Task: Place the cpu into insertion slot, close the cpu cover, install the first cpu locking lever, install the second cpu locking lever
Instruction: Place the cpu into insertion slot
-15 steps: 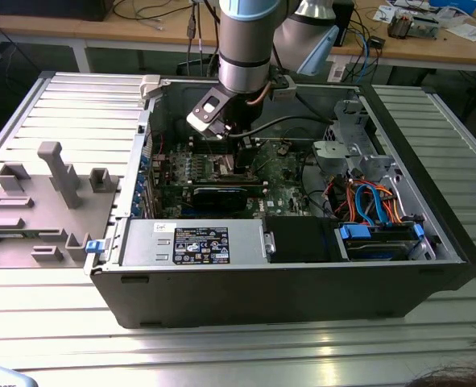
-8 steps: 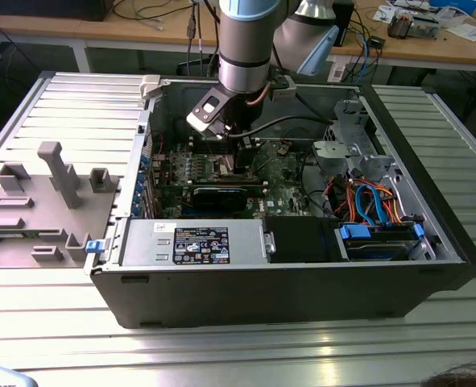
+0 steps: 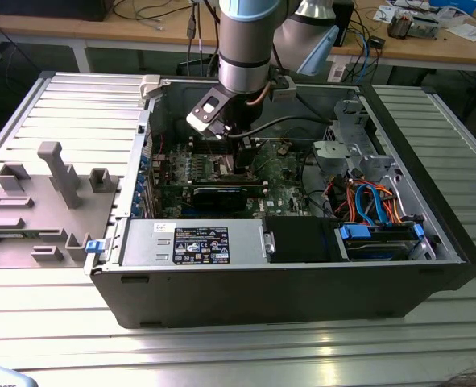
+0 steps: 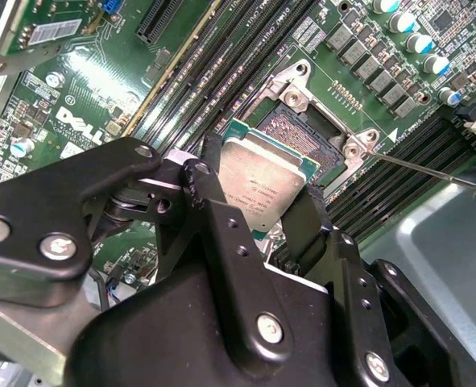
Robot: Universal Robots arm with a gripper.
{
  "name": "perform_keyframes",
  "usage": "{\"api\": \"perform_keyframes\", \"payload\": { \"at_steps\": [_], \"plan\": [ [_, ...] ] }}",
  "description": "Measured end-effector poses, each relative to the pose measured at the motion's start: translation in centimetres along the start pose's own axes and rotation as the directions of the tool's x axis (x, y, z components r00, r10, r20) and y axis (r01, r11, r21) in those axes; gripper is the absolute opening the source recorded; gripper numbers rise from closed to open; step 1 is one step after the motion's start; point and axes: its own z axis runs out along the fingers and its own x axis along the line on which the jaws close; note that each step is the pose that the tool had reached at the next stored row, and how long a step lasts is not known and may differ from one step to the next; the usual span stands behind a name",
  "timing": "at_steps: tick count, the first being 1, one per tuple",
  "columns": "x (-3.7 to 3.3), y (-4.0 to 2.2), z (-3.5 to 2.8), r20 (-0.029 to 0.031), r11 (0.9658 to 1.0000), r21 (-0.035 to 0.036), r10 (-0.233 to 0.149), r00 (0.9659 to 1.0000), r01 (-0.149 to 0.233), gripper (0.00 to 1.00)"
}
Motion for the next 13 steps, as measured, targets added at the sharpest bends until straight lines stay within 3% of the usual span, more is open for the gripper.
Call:
{"api": "perform_keyframes", "payload": {
  "at_steps": [13],
  "plan": [
    [0.01,0.0,0.06,0.0,1.0,-0.0001,0.007,1.0,-0.007,0.55]
  ]
}}
